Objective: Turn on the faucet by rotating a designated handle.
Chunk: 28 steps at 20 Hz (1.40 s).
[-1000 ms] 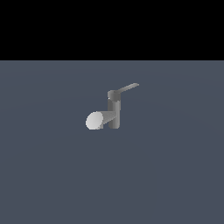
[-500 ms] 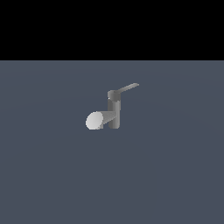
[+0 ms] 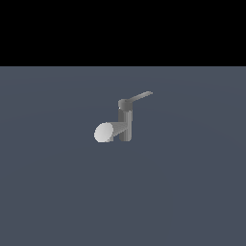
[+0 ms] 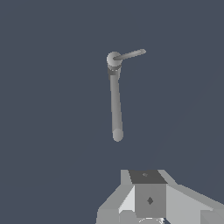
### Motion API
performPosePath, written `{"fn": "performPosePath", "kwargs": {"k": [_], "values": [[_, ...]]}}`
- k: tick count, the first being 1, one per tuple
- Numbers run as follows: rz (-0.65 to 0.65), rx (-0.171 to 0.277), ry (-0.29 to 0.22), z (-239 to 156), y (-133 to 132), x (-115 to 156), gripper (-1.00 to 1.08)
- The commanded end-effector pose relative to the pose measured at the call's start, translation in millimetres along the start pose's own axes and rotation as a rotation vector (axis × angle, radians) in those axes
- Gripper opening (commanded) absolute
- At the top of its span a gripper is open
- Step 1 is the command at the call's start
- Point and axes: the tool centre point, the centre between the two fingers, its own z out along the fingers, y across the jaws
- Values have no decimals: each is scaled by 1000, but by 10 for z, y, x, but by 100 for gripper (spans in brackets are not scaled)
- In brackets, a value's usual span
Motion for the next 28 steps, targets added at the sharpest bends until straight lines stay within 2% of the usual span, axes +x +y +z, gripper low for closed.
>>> {"fn": "performPosePath", "kwargs": {"k": [1,15,28], "values": [[61,-1,-2,125,-66,106,-100],[410,-10,-15,830,-302,790,-100],[733,-20,-26,1487,-284,1461,-100]]}}
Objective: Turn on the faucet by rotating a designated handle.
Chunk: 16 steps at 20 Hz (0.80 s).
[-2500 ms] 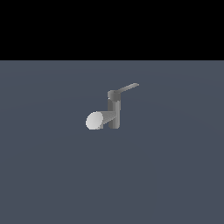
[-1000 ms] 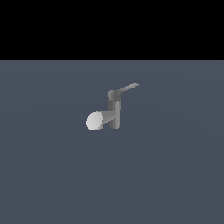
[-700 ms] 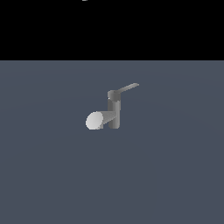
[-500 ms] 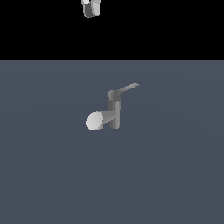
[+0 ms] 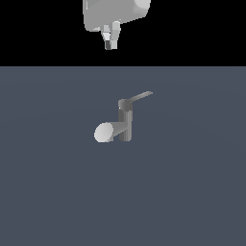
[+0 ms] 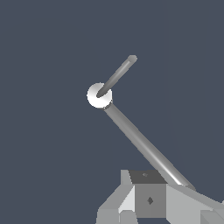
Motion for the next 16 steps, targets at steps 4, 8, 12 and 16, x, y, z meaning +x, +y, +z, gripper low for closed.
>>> {"fn": "performPosePath", "kwargs": {"k": [4,8,12,16], "values": [[140,-4,-4,277,-138,266,-100],[245,-9,-6,485,-212,477,-100],[356,-13,-9,704,-263,708,-100],[474,-19,-11,938,-288,962,-100]]}}
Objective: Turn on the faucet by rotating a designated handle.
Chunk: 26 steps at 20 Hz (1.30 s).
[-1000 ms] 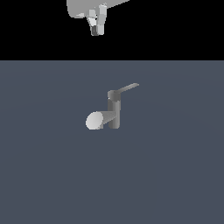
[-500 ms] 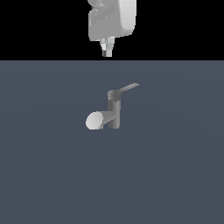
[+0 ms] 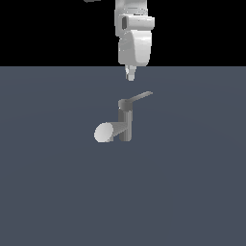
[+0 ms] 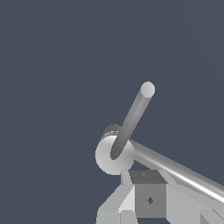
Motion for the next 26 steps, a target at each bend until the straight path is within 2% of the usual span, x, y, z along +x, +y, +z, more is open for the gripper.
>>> {"fn": "performPosePath", "kwargs": {"k": [1,8,14,26], "values": [[76,-3,-1,148,-78,146,-100],[255,-10,-5,490,-210,514,-100],[354,-14,-8,672,-251,726,-100],[387,-15,-10,732,-203,783,-100]]}}
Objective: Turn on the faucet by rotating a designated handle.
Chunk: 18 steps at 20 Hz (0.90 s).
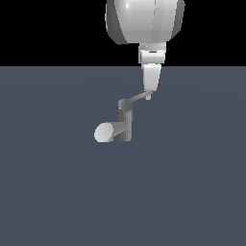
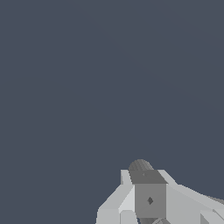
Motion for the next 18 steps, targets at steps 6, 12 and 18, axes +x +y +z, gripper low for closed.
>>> {"fn": "performPosePath", "kwargs": {"k": [6,12,18], "values": [[0,0,0,-1,199,17,-100],[1,0,0,-2,377,36,-100],[1,0,0,-1,560,51,-100]]}}
